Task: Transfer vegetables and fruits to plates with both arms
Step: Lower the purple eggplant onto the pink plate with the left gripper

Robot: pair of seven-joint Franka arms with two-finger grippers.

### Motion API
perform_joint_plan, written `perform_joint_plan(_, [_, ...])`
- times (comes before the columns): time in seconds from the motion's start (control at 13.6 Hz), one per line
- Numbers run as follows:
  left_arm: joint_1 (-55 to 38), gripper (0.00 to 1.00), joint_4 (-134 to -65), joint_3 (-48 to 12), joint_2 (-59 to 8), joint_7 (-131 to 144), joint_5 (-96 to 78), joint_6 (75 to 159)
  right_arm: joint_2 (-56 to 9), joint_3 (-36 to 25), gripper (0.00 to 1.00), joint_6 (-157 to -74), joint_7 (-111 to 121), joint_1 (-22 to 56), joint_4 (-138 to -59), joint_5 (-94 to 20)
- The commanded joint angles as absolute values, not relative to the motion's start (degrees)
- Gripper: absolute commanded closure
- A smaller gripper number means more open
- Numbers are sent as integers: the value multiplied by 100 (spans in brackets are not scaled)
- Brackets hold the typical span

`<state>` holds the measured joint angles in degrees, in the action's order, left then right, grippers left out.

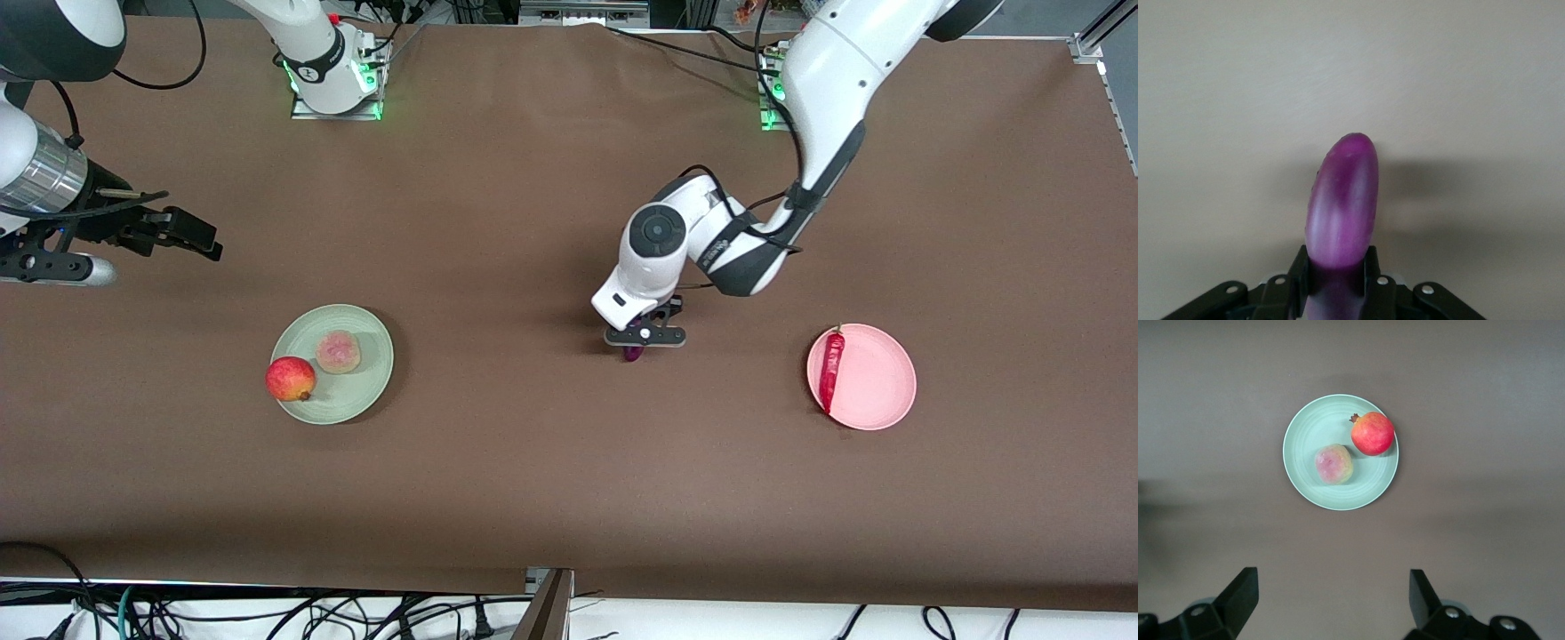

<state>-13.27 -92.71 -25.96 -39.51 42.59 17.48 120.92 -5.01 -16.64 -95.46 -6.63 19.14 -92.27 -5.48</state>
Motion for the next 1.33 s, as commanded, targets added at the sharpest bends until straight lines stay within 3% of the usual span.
perform_joint_plan(0.0, [-977, 100, -8405, -2716, -3902, 2905, 1363, 10220, -404, -1652, 0, -9361, -589, 1898, -9158, -483])
perform_joint_plan(0.22, [-328, 100, -8077, -2707, -3710, 1901, 1354, 9151, -396, -1644, 0, -9360, -598, 1881, -9158, -483])
perform_joint_plan(0.44, [656, 100, -8086, -2690, -3586, 908, 1432, 9210, -352, -1242, 0, -9299, -537, 1365, -9176, -483])
perform_joint_plan(0.74, [1624, 100, -8603, -2637, -3718, -94, 1616, 10545, -281, -186, 0, -9255, -396, 177, -9185, -483])
perform_joint_plan(1.25, [2250, 100, -9465, -2628, -3885, -387, 1723, 11812, -386, -167, 0, -9273, -387, 193, -8869, -246])
